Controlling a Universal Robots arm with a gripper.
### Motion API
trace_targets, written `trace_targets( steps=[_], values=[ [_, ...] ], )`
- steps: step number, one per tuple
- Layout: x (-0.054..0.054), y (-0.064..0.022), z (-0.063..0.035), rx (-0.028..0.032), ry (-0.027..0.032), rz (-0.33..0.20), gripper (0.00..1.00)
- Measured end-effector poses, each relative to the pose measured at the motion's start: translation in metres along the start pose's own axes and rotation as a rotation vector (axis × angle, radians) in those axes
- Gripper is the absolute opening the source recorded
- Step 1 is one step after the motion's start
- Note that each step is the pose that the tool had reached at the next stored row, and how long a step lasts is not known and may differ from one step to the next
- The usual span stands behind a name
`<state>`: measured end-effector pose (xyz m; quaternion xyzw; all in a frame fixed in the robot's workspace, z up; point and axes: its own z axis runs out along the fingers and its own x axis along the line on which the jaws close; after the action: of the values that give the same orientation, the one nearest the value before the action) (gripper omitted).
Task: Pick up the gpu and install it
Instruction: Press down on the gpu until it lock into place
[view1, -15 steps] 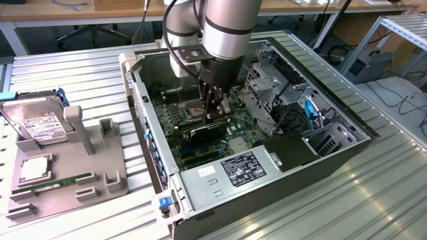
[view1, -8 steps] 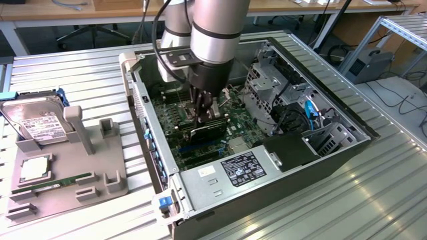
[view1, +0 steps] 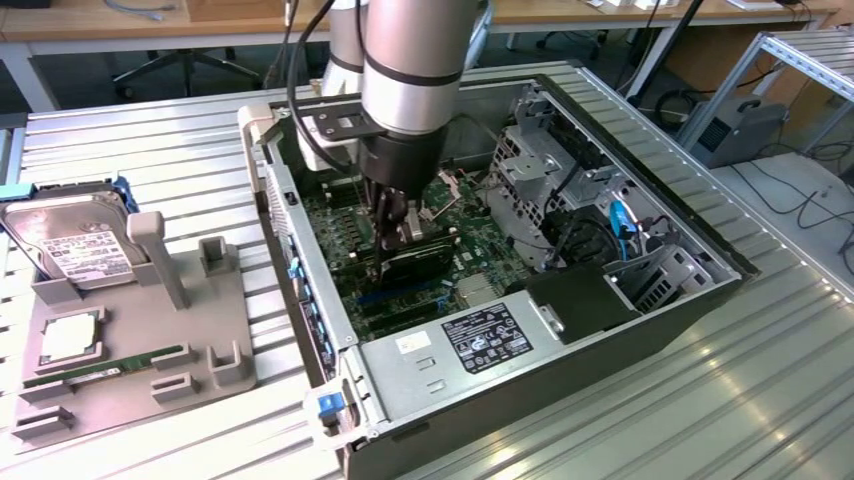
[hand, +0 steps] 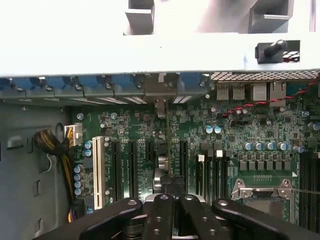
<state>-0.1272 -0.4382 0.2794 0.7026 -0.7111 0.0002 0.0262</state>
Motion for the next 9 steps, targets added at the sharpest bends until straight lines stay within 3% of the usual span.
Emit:
trace_targets(
  steps=[9],
  values=[
    [0.0013, 0.0018, 0.0053, 0.0000, 0.0002, 0.000, 0.11]
  ],
)
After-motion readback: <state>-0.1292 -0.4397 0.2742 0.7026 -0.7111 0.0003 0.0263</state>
